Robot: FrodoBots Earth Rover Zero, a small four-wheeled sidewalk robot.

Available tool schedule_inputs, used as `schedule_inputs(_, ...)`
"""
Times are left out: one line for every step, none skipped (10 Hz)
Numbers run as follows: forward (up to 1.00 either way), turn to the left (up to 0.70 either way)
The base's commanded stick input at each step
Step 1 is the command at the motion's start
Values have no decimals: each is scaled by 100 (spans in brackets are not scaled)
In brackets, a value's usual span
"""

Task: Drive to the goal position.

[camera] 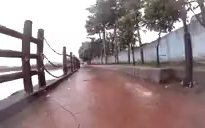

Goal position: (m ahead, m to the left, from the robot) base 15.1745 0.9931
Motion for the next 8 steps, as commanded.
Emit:
schedule_inputs(100, 34)
schedule_inputs(100, 18)
schedule_inputs(100, 5)
schedule_inputs(100, 0)
schedule_inputs(100, 0)
schedule_inputs(100, 0)
schedule_inputs(100, 0)
schedule_inputs(100, 0)
